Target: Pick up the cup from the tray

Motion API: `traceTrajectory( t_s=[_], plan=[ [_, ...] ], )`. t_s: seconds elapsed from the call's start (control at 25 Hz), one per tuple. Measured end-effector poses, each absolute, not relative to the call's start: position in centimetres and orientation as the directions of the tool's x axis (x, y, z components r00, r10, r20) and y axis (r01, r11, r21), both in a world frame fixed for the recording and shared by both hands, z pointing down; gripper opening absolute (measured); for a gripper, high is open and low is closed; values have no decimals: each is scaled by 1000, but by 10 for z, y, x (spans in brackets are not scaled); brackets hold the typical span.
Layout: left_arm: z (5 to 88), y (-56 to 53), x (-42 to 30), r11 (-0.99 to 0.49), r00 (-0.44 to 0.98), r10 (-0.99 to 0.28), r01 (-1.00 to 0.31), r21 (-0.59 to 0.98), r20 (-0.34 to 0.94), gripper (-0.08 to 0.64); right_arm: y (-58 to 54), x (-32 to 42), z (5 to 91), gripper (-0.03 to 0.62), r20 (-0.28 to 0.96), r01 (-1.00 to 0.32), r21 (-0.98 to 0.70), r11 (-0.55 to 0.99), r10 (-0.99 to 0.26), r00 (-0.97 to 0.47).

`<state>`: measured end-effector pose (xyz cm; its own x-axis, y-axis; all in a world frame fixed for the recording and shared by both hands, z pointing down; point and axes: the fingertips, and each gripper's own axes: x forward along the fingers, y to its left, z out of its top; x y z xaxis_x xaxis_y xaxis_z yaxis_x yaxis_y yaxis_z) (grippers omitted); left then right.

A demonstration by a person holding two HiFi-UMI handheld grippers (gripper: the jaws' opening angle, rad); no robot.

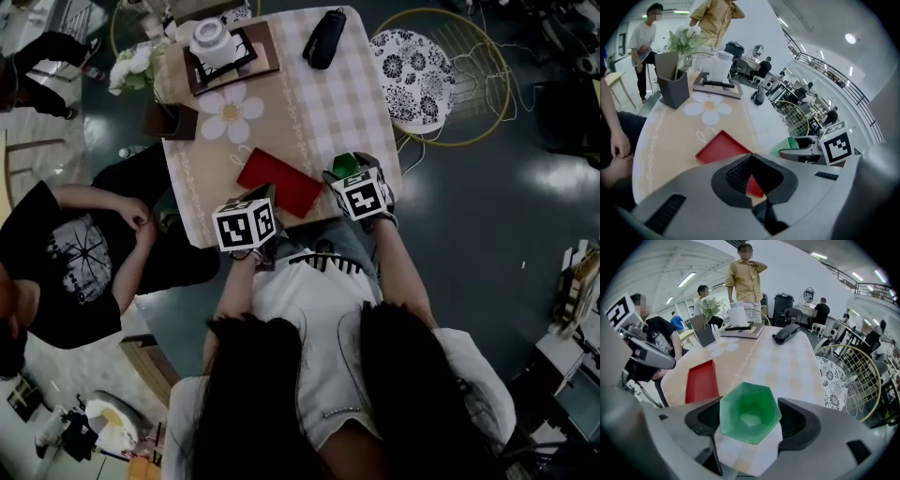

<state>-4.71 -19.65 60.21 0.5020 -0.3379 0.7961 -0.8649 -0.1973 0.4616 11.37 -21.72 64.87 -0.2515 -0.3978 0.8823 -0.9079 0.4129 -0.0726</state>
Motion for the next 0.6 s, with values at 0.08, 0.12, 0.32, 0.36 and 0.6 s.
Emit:
traceTrajectory(
  t_s=[0.08,0.12,0.32,0.36,0.6],
  plan=[
    [601,-197,-45,-204,504,-335,-864,461,796,8,-219,115,648,345,881,-920,-76,384,-407,-243],
    [601,-197,-44,-208,505,-334,-863,461,795,8,-221,114,647,345,876,-924,-78,375,-417,-243],
    [600,-196,-43,-213,506,-334,-862,459,795,8,-226,115,633,380,848,-935,-110,337,-460,-265],
    [600,-195,-43,-212,504,-335,-863,458,796,8,-227,115,628,382,838,-937,-117,330,-473,-271],
    [595,-192,-45,-216,512,-350,-859,464,785,8,-238,119,582,382,758,-951,-112,290,-593,-270]
  ],
)
